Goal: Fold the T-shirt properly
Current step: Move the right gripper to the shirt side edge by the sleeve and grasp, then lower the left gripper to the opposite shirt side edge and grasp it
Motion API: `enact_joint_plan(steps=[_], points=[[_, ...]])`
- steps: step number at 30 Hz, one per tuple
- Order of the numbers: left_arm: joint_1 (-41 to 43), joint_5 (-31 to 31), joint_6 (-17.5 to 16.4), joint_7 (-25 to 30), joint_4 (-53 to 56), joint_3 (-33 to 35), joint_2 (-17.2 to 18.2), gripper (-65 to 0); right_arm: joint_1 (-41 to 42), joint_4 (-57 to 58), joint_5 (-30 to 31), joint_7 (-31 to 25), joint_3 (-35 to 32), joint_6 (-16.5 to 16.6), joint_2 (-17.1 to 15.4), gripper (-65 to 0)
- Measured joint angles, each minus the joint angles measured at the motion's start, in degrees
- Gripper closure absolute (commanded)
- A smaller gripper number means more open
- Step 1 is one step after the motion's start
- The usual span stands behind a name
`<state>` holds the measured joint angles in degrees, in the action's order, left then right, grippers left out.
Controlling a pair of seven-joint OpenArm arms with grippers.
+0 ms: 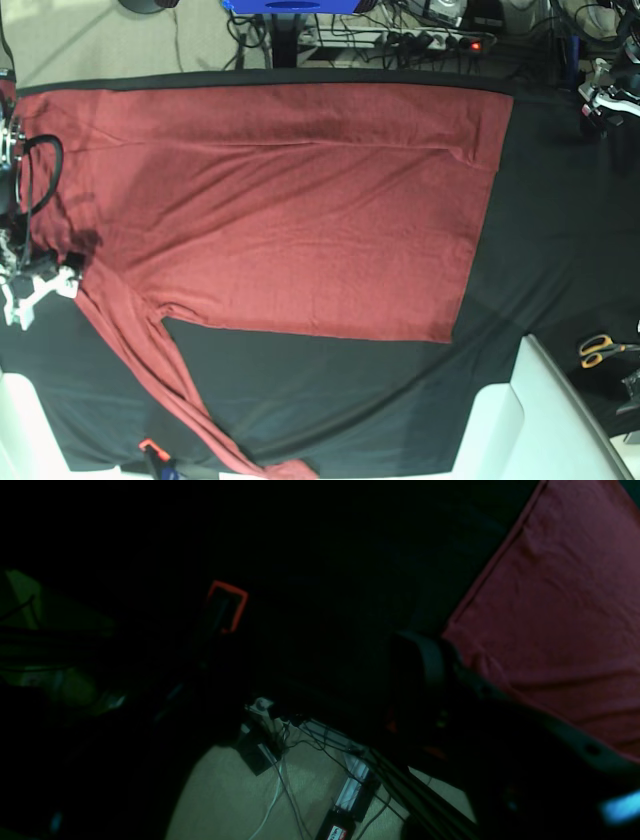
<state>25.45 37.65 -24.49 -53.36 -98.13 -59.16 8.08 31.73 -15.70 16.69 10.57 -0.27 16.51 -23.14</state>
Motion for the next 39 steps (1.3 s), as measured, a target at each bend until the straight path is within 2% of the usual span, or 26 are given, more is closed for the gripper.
enact_joint_plan(steps=[11, 13, 19, 21, 25, 28, 31, 33, 35, 37, 39], points=[[-0.1, -0.1, 0.0, 0.2, 4.4, -0.1, 0.1, -41.8, 0.0, 0.0, 0.0, -0.1, 0.0, 0.0, 0.1, -55.2], [-0.2, -0.1, 0.0, 0.2, 4.4, -0.1, 0.1, -41.8, 0.0, 0.0, 0.0, -0.1, 0.0, -0.2, 0.1, -48.8], [-0.5, -0.1, 0.0, 0.2, 4.2, -0.1, 0.4, -41.8, 0.0, 0.0, 0.0, -0.1, 0.0, 0.0, 0.3, -10.2], [-1.2, -0.2, 0.0, 0.0, 4.2, -0.1, 0.4, -41.8, 0.0, 0.0, 0.0, -0.1, 0.0, 0.0, 0.3, -0.5], [-4.4, -0.4, 0.0, -0.2, 4.3, 1.9, 2.3, -41.8, 0.0, 0.0, 0.0, -0.1, 0.0, 0.0, 0.3, -0.6], [-7.5, -2.3, 0.3, 0.0, 5.1, 10.2, 7.3, -42.5, 0.0, 0.0, 0.0, -0.1, 0.0, -0.1, 0.3, -0.6], [-16.0, -6.3, 0.2, -0.4, 9.4, 17.7, 9.1, -42.8, 0.0, 0.0, 0.1, -0.2, 0.0, 0.1, 0.3, -0.6], [-25.1, -8.1, -1.0, -3.5, 17.3, 19.3, 9.1, -42.8, 0.0, 0.1, 0.2, -0.1, 0.0, 0.0, 0.3, -0.6], [-34.7, -13.9, 0.4, -5.4, 29.0, 19.5, 9.7, -42.8, 0.0, 0.0, 0.2, 0.0, 0.0, 0.0, 0.2, -0.6], [-41.7, -20.1, 0.3, -4.5, 38.9, 23.0, 10.3, -42.8, 0.0, 0.0, 0.0, 0.0, 0.0, -0.2, 0.0, -0.6], [-47.1, -24.4, 0.2, -0.4, 46.5, 28.5, 10.0, -42.8, 0.0, 0.0, 0.2, -0.1, 0.0, 0.6, 0.3, -0.6]])
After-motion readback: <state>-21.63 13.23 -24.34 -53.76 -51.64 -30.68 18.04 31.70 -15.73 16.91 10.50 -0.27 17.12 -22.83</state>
